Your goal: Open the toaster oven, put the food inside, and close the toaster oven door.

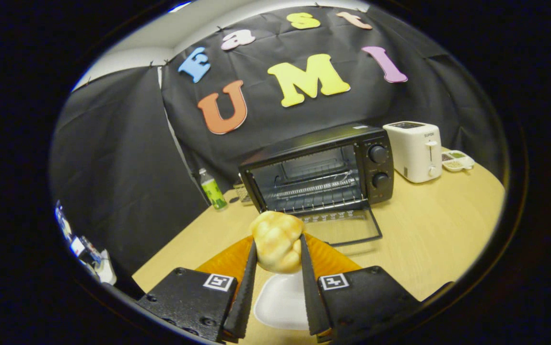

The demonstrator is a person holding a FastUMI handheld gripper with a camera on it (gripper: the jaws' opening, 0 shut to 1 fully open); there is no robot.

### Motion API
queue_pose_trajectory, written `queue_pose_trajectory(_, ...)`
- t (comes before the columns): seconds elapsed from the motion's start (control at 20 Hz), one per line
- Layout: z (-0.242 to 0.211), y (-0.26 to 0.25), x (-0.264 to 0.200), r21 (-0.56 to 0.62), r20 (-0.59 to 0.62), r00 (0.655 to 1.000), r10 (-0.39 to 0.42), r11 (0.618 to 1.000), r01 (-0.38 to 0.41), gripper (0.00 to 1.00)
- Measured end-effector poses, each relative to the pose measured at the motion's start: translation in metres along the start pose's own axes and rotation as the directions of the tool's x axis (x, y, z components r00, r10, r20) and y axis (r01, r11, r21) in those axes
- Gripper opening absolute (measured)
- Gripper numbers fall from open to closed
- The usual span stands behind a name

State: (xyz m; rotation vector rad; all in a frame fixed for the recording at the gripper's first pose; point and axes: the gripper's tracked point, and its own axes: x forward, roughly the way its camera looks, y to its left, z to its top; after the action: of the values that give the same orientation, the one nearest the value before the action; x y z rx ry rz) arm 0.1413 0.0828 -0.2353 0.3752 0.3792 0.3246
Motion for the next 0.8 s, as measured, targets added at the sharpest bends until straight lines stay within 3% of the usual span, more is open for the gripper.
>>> queue_pose_trajectory(0.25, 0.044, -0.005, 0.053, 0.123, 0.054, 0.999, -0.008, 0.992, 0.002, 0.52)
queue_pose_trajectory(0.8, 0.053, -0.059, 0.174, 0.202, 0.028, 0.991, -0.128, 0.972, 0.120, 0.52)
